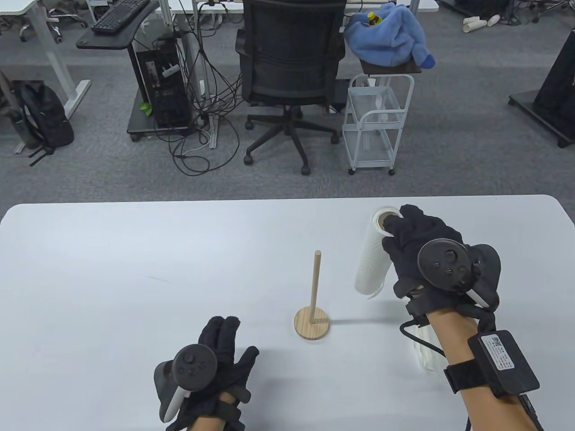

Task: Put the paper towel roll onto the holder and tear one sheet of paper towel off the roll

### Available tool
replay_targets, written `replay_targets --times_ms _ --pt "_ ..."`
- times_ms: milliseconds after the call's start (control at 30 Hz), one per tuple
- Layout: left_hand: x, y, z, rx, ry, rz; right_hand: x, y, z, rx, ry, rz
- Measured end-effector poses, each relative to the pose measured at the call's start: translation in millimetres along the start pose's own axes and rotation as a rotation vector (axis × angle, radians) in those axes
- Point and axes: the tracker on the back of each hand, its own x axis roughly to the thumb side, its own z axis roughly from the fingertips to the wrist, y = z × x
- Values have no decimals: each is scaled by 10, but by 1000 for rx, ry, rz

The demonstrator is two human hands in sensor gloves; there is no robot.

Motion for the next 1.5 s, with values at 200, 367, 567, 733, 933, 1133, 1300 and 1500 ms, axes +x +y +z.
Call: replay_targets --times_ms 200,367,567,733,933,1133,1300,1500 --pt "3 -5 -4 -4 -4 5 177 -332 -126 -60 -6 -1" --pt "8 -4 -1 -7 -5 8 310 -593 -218 -101 -19 -2" --pt "17 3 5 1 -20 -10 422 -810 -270 -137 -16 -25" --pt "13 8 10 9 -22 3 505 -923 -306 -154 -17 -39" --pt "14 -1 7 -7 -24 15 620 -968 -360 -170 -28 -60" --pt "15 -2 9 -7 -20 18 744 -897 -390 -162 -44 -101" --pt "18 -5 4 -10 -21 21 834 -826 -395 -155 -56 -124" --pt "19 -7 5 -12 -23 23 923 -712 -405 -131 -62 -107"
